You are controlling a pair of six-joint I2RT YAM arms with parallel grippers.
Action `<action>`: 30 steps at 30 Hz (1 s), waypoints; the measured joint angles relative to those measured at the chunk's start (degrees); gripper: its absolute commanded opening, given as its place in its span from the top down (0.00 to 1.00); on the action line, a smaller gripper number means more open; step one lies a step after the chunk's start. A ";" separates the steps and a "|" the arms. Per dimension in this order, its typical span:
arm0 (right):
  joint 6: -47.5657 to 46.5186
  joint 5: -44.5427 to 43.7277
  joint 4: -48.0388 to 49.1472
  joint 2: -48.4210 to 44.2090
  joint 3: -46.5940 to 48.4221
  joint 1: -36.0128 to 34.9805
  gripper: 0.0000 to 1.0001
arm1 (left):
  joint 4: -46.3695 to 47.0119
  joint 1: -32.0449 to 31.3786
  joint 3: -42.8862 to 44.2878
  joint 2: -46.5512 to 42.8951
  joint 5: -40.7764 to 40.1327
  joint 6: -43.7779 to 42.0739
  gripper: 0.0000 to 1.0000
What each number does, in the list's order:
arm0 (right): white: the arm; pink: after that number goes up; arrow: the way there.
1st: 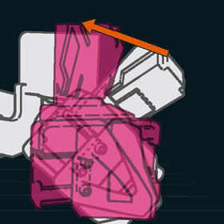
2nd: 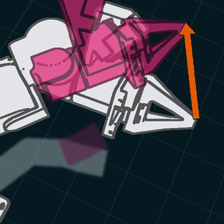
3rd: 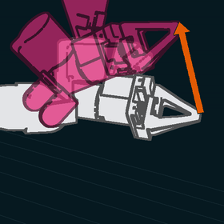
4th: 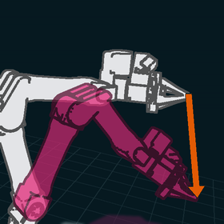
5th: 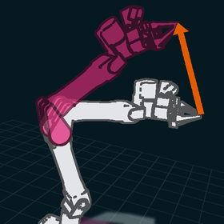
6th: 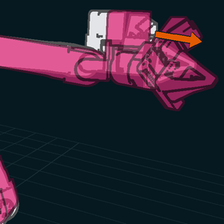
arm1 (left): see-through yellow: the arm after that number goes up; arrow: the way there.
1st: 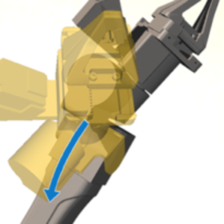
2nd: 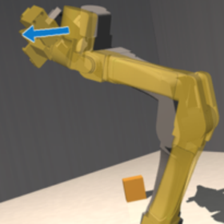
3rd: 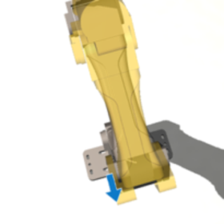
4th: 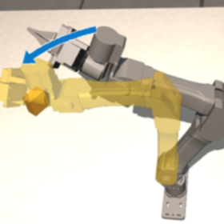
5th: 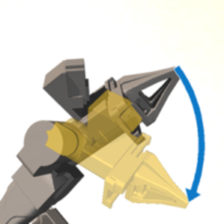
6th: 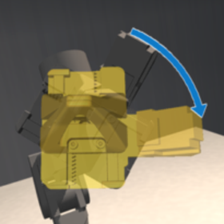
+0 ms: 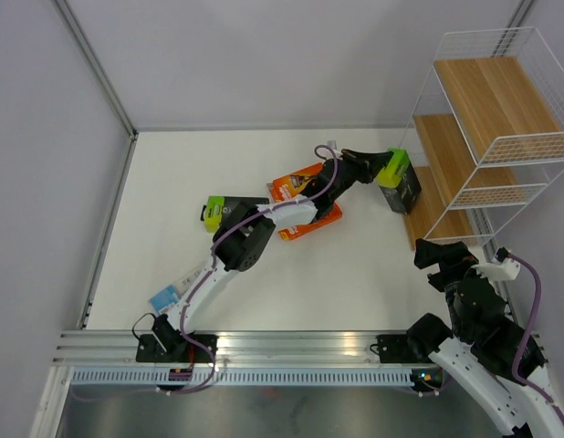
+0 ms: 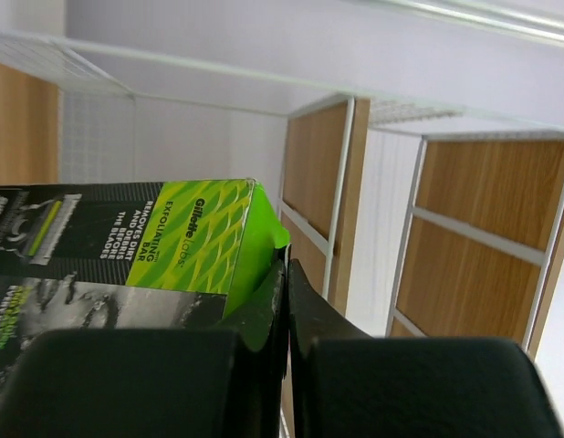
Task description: Place and organize the shaving razors onto the shelf
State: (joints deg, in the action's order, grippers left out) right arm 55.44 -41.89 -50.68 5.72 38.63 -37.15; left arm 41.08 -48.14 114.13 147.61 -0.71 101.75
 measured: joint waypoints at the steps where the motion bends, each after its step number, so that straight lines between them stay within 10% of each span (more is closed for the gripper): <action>1: 0.00 0.00 -0.02 0.00 0.00 0.00 0.02 | -0.74 0.42 -0.87 -0.66 -0.42 0.04 0.98; 30: 0.02 0.00 0.00 0.09 0.00 0.00 0.02 | -1.84 2.05 3.67 1.81 5.38 4.90 0.98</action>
State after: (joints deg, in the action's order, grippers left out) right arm 55.46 -41.89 -50.68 5.80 38.63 -37.15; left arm 39.24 -46.09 117.80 149.42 4.67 106.65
